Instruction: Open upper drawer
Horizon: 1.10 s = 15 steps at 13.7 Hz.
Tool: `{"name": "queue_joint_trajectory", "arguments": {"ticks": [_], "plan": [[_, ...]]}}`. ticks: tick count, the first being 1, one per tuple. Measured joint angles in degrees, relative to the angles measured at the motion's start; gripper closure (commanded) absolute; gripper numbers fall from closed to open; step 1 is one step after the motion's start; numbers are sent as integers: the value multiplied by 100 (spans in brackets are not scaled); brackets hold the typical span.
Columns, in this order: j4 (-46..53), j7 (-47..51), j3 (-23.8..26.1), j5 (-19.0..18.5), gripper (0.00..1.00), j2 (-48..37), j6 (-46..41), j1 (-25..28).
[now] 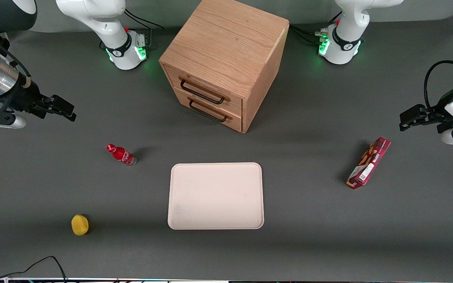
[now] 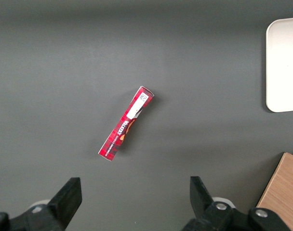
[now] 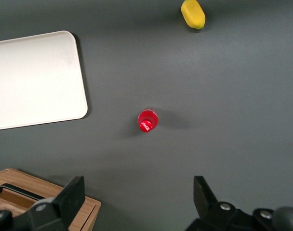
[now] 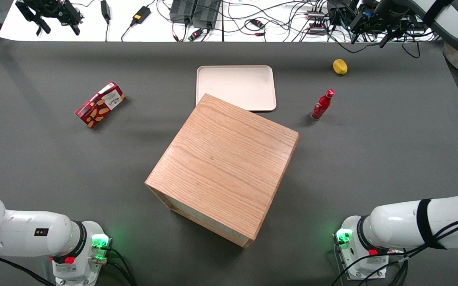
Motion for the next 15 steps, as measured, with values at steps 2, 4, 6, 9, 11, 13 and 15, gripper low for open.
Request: {"name": "queue_joint_trajectory", "arguments": {"ticks": [2, 4, 6, 9, 11, 13, 15], "plan": [[6, -135, -3, 0, 0, 3, 0, -1], [35, -182, -6, 0, 0, 13, -8, -2], [69, -207, -14, 0, 0, 23, -19, -2], [137, -352, -18, 0, 0, 23, -319, -1], [249, -697, 38, 3, 0, 23, -509, 45], [384, -816, 349, 17, 0, 24, -588, 97], [454, -824, 916, 24, 0, 27, -719, 122]]}}
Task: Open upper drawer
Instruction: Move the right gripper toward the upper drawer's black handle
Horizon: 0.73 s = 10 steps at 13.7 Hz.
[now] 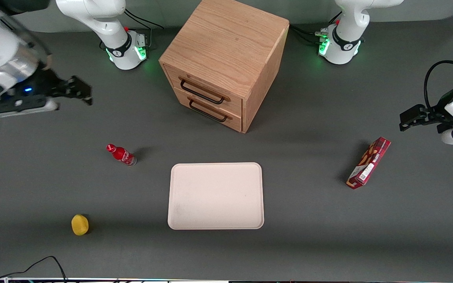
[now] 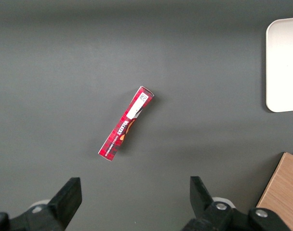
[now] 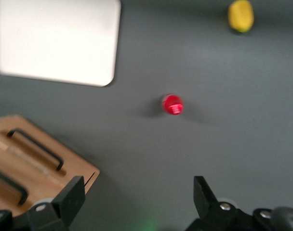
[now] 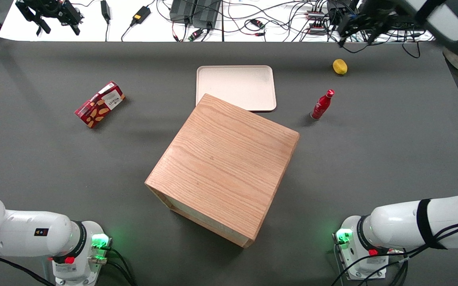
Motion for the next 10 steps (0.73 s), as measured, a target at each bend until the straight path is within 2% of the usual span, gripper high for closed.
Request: {"name": "queue_joint_trajectory", "arguments": {"ticks": [2, 4, 8, 10], "plan": [[23, 3, 569, 82, 0, 17, -5, 48], [108, -196, 883, 604, 0, 99, -3, 65], [143, -2453, 940, 1543, 0, 631, -4, 36], [145, -3077, 953, 1838, 0, 1074, 11, 31]]}}
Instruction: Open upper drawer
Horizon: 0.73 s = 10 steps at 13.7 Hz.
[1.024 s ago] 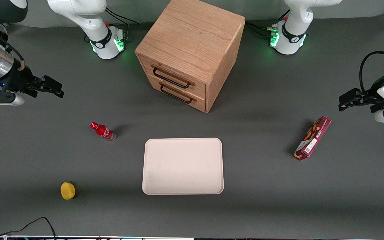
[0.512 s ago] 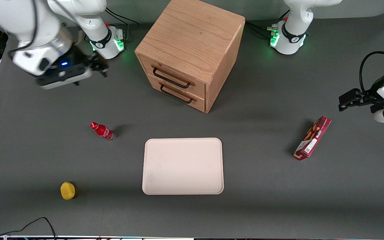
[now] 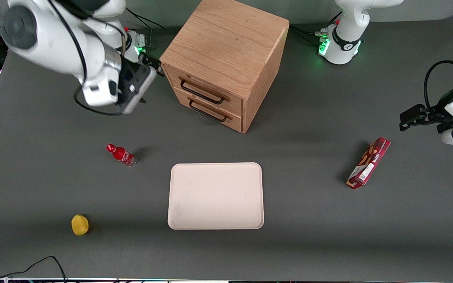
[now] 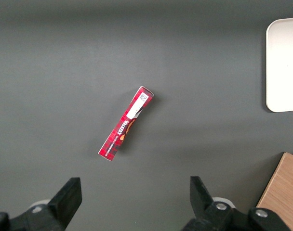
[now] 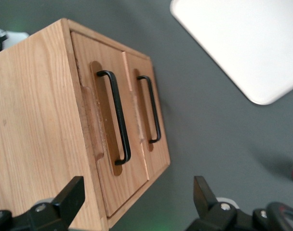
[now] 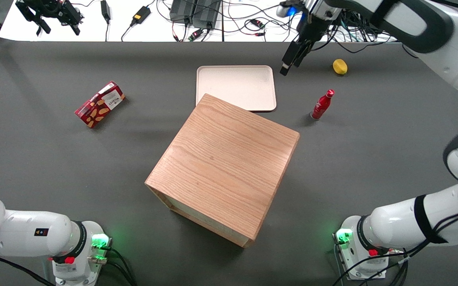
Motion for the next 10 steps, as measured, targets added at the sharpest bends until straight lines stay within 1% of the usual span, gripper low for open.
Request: {"name": "queue_joint_trajectory", "arguments": {"ticks": [2, 5, 7, 10], "plan": [[-1, -153, 86, 156, 0, 460, 79, 27], [-29, -173, 346, 174, 0, 1054, 417, 67], [-165, -173, 450, 174, 0, 1216, 750, 113], [-491, -173, 590, 174, 0, 1234, 1140, 146]]}}
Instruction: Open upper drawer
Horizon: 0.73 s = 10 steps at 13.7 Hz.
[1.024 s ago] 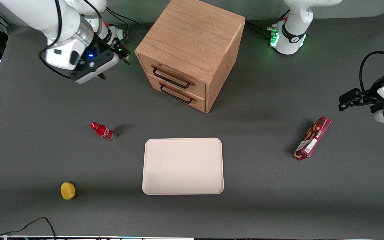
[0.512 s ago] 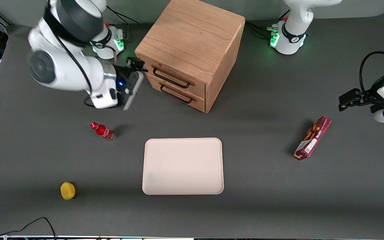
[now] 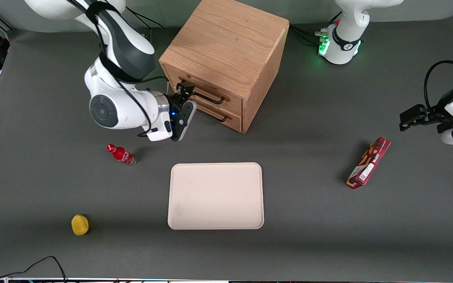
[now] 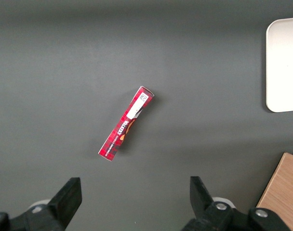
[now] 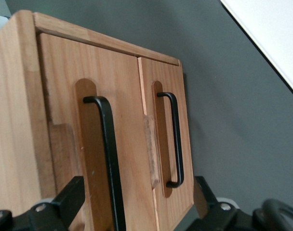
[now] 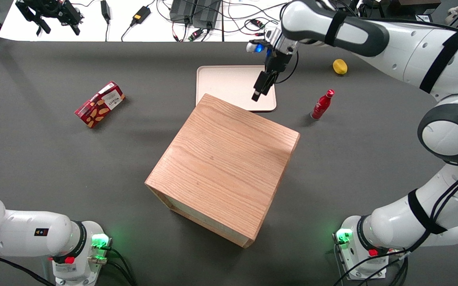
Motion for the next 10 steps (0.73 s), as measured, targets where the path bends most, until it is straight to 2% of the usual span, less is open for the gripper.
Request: {"name": "queue_joint_trajectory", "arguments": {"ticks": [10], "plan": [[-786, 0, 281, 0, 0, -31, 878, 16]]}}
